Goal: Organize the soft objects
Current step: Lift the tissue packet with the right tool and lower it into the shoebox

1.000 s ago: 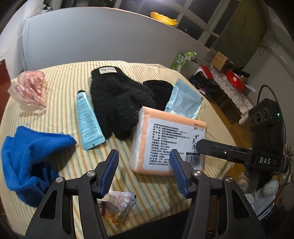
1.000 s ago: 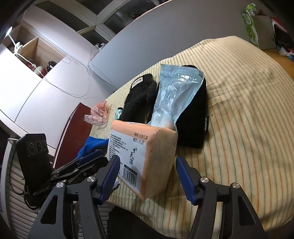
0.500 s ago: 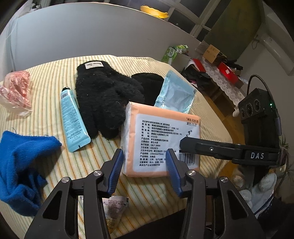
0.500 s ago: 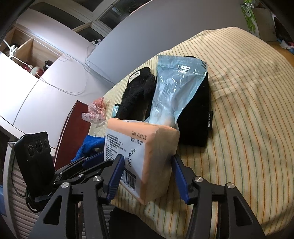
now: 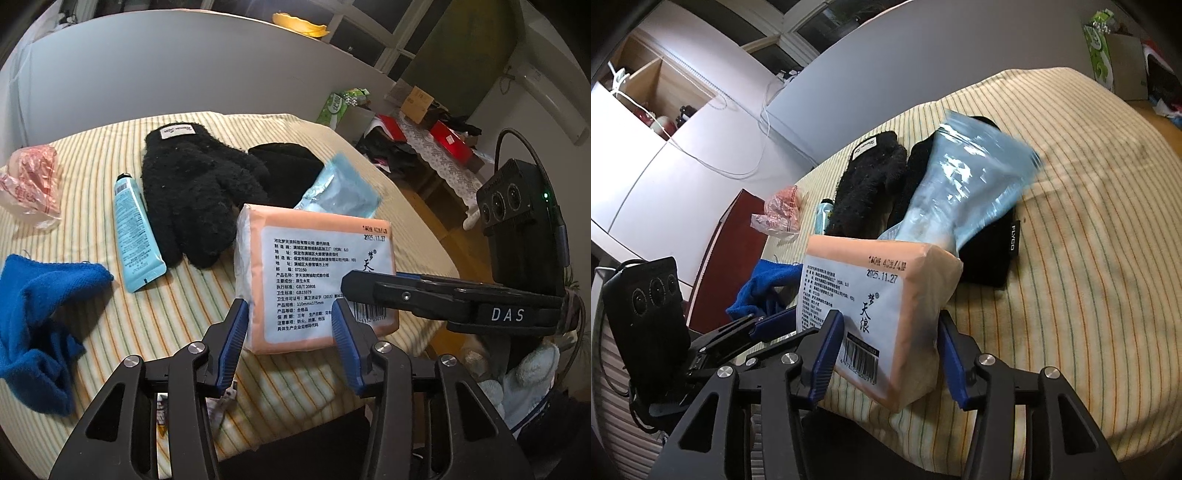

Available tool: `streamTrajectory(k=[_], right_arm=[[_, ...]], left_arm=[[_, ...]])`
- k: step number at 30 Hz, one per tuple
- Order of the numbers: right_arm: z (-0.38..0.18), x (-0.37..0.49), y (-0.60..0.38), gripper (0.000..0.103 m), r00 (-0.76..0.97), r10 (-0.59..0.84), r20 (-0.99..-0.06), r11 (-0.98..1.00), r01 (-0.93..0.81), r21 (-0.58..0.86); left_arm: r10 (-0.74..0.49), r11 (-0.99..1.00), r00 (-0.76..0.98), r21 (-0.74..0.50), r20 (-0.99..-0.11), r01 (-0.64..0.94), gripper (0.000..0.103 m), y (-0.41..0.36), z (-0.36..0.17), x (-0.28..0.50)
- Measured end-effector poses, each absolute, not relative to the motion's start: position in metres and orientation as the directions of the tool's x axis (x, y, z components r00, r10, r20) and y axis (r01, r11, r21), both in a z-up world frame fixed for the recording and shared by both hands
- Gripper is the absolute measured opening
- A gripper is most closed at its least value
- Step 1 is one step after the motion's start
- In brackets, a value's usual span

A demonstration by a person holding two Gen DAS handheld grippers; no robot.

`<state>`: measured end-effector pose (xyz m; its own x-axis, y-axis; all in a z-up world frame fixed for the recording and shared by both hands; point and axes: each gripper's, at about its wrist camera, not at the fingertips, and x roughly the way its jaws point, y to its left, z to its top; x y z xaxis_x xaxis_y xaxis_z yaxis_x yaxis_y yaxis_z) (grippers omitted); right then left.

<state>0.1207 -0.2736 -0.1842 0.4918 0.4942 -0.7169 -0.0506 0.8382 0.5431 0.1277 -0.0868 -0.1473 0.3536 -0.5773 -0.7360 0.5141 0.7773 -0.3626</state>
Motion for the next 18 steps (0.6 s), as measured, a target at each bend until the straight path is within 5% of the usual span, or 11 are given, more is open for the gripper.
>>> streamTrajectory(k=[18], right_arm=[[-0.137,0.101,-0.24,0.047,0.523,0.491,-0.696,0.862,-0.176,0.476]], left_arm=[[-0.567,0.809,0.473,-0.344,-0.674,0.477,0.045,-0.046,-0.111,0.096]])
